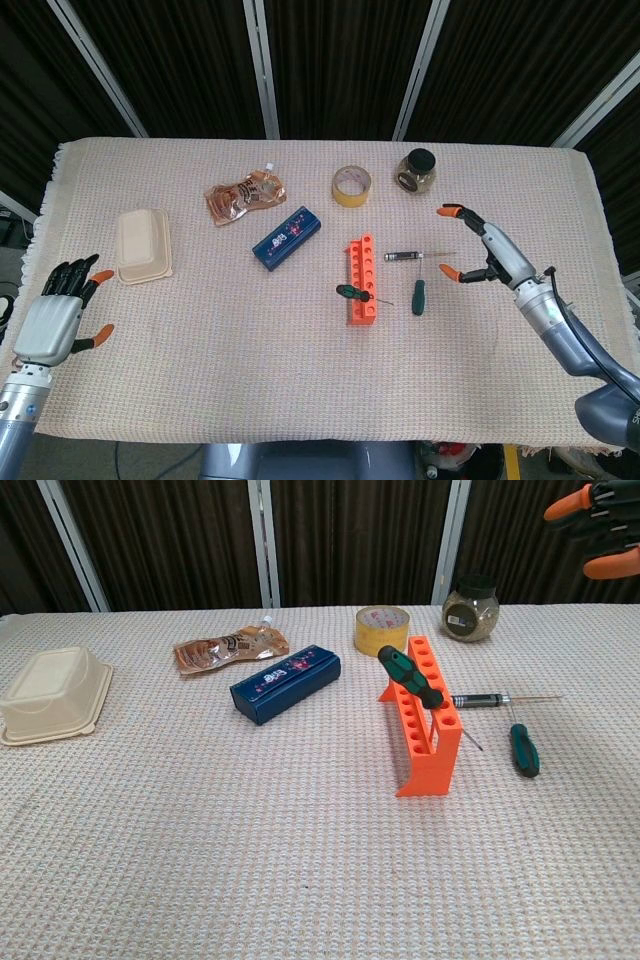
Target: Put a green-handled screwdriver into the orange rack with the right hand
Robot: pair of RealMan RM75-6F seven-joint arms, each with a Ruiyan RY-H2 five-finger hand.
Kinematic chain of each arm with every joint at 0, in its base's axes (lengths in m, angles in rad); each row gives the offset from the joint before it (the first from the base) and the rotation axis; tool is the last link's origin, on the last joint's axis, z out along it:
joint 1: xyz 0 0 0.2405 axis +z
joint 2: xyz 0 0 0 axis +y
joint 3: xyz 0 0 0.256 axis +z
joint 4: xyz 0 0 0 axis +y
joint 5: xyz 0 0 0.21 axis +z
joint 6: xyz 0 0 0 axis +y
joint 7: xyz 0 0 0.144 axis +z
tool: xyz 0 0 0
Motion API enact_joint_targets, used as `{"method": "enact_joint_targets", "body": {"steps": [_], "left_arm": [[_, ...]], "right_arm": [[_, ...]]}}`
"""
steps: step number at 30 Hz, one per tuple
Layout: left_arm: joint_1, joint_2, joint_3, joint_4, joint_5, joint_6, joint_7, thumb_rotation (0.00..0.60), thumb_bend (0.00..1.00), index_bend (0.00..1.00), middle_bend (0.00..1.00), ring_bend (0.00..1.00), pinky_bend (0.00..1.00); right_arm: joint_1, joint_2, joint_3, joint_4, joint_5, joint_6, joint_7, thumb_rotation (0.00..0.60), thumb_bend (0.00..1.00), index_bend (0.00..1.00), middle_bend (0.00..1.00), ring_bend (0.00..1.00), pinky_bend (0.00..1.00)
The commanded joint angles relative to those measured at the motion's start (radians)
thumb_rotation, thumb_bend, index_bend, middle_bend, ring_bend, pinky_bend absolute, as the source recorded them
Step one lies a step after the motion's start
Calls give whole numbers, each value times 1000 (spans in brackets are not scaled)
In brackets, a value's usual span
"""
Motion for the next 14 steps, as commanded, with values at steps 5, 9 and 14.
{"method": "enact_joint_targets", "body": {"steps": [5,9,14], "left_arm": [[29,-27,-14,50,-3,55,-30,600,239,175,0,0,0],[49,-38,-20,76,4,93,-62,600,239,171,0,0,0],[73,-57,-22,106,31,148,-96,600,239,170,0,0,0]], "right_arm": [[-207,-113,-25,-44,191,412,-687,600,270,94,16,0,0],[-275,-146,-41,-13,165,524,-792,600,270,76,0,0,0],[-340,-155,-84,-17,141,586,-872,600,270,48,0,0,0]]}}
